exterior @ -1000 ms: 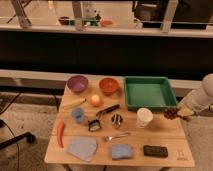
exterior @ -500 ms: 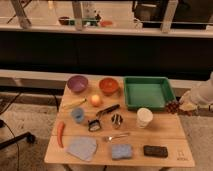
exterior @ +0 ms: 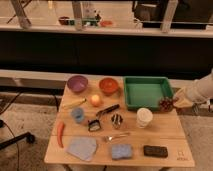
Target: Place grapes in metal cup
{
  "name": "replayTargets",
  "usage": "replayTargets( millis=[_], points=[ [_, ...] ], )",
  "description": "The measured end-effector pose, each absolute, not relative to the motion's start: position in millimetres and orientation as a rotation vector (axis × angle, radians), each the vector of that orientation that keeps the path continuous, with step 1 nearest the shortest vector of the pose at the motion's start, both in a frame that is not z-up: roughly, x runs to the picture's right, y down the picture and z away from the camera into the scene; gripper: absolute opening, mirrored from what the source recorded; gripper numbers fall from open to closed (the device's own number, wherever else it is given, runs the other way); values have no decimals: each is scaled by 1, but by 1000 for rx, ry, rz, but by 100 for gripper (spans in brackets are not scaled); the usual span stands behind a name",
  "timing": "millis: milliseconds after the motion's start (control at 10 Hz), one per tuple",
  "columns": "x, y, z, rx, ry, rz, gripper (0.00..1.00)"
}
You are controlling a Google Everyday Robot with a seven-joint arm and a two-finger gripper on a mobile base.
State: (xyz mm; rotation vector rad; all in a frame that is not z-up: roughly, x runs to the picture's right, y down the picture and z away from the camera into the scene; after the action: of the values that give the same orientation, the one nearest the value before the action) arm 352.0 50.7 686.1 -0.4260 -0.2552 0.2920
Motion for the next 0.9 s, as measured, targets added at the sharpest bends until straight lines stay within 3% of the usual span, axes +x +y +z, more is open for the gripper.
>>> replayTargets(
  millis=[900],
  points=[
    [324,40,671,-423,-338,209,20]
  ],
)
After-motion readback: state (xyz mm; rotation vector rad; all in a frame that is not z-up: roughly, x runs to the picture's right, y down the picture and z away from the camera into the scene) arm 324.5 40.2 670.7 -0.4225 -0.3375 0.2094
